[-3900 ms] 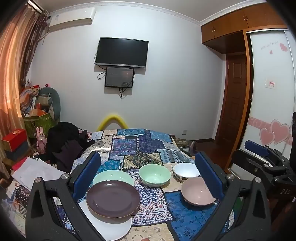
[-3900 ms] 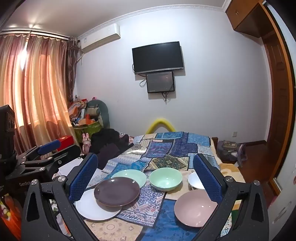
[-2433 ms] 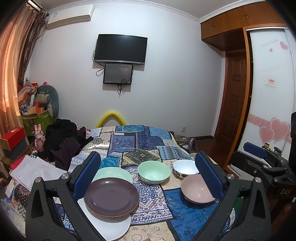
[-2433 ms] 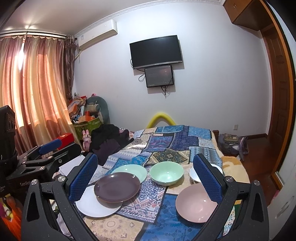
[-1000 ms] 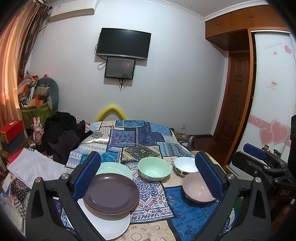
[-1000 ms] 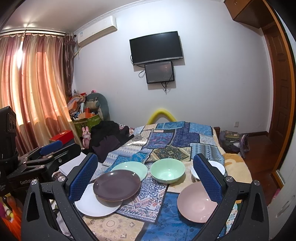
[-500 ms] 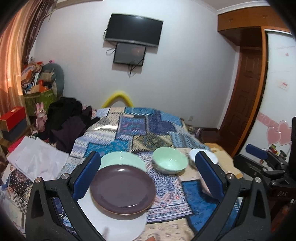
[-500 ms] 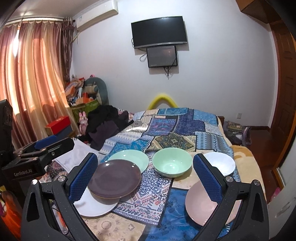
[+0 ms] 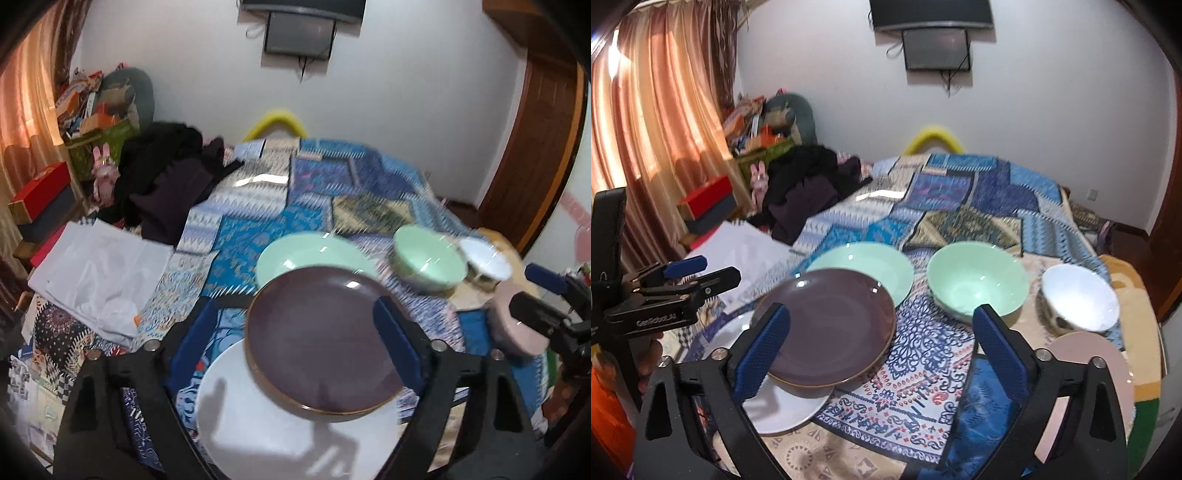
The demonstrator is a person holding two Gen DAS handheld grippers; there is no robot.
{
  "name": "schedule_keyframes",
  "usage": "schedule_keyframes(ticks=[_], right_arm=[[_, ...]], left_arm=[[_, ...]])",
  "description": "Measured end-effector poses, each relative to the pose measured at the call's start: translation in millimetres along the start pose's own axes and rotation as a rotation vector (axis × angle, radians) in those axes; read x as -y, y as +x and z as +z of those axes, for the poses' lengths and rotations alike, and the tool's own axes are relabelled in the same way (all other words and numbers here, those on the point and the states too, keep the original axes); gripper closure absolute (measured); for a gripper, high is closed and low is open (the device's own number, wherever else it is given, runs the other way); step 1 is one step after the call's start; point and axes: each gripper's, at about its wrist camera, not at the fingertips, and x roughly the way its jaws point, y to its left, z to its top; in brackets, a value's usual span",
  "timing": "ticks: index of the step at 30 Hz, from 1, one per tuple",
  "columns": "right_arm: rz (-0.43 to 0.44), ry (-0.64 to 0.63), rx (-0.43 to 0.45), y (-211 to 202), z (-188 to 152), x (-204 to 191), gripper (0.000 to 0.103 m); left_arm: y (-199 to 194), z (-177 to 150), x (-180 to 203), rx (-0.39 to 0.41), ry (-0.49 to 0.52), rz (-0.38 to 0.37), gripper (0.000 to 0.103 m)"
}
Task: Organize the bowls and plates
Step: 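Grasp the dark brown plate rim with the left tool while the right tool grips it too, then lift the dark brown plate off the white plate with both tools, carry it toward the pink bowl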
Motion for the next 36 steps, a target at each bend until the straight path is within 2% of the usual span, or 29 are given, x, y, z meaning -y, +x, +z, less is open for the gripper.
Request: schedule_keyframes(ticks=[6,9,11,16,20,25,34,36], right_arm=[[0.011,0.000,-0.087,37,-3,0,0.014],[0.013,0.009,-0.132,53,-7,2,0.014],[0.017,0.015,-0.159,63,-9,3,0.020],[0.042,0.049,-0.248,90,-19,10,0.032],[0.063,0.089,-0.311,106,-26,16,0.045],[0.067,0.113,-0.355,116,-35,21,0.055],[0.106,0.146,-0.380,127,-35,21,0.063],[0.121,0.152,-0.385,129,-35,19,0.069]], left_arm=[[32,-6,-16,-0.073,0.000,0.002,0.022],[50,-9,-24,-0.125,-0.021,-0.019,0.032],[60,-11,-30,-0.162,-0.030,-0.024,0.037],[81,-13,-41,-0.209,-0.030,-0.016,0.042],[97,-14,-49,-0.264,-0.041,-0.042,0.058],[114,-15,-54,-0.322,-0.049,-0.071,0.070],[125,-14,-50,-0.360,-0.037,-0.127,0.072],[126,-13,-49,-0.363,-0.033,-0.126,0.072]])
